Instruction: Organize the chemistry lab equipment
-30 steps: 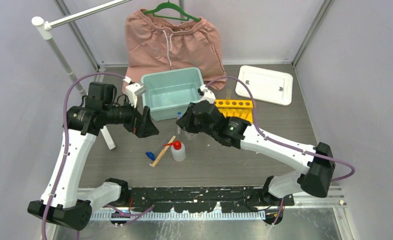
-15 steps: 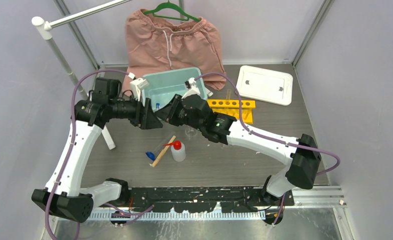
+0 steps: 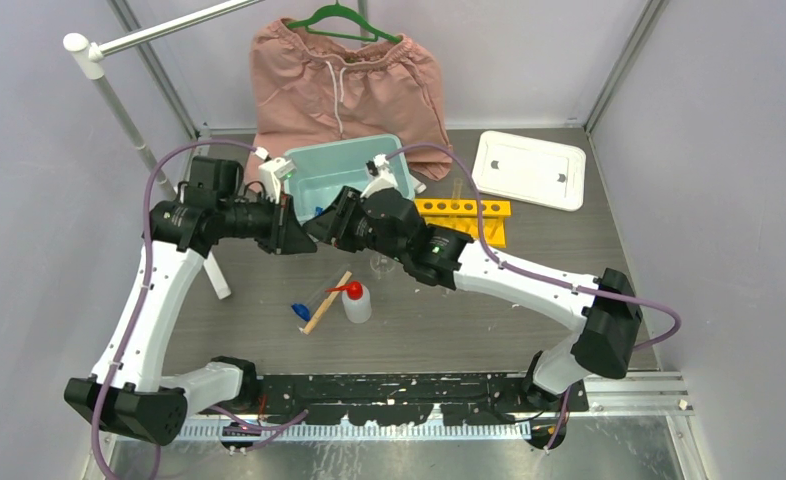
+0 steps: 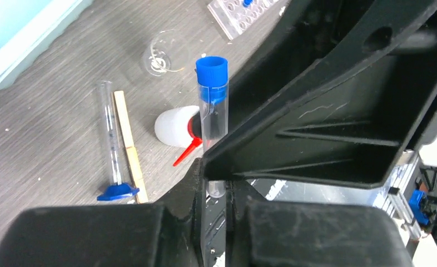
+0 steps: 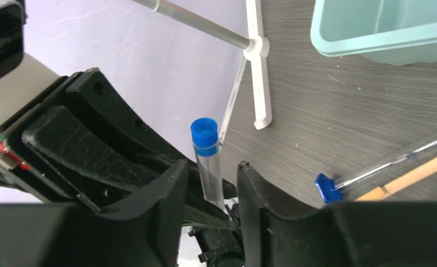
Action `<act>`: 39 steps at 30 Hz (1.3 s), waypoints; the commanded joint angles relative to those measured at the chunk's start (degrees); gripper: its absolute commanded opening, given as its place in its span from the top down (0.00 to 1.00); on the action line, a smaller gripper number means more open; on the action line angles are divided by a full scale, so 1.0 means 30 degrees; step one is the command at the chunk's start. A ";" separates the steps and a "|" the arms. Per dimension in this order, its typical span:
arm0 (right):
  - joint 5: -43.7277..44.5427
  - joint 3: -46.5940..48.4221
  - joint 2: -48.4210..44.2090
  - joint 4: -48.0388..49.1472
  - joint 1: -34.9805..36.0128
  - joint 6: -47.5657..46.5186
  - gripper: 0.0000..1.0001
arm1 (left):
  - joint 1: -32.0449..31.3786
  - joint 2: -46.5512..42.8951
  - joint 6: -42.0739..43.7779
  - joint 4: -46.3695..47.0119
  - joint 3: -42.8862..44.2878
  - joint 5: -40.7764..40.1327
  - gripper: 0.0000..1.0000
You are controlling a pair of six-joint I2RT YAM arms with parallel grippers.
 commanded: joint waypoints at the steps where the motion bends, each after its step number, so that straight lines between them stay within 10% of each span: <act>1: -0.0379 0.2016 -0.0376 -0.1770 -0.0050 -0.1681 0.49 | -0.0244 -0.0463 0.1067 -0.0154 0.0334 0.1140 0.99; 13: -1.2079 0.6523 0.1534 -0.8907 -0.3088 -0.3876 0.39 | -0.0433 -0.2279 0.7669 -0.2984 0.0088 0.0568 1.00; 34: -1.3657 0.8693 0.3486 -0.9065 -0.2844 -0.3465 0.58 | -0.0821 -0.2197 0.7810 -0.2966 -0.0062 0.0328 1.00; 39: -1.3731 0.8696 0.3516 -0.9200 -0.2814 -0.3534 0.75 | -0.0823 -0.2232 0.7976 -0.3081 -0.0058 -0.0052 1.00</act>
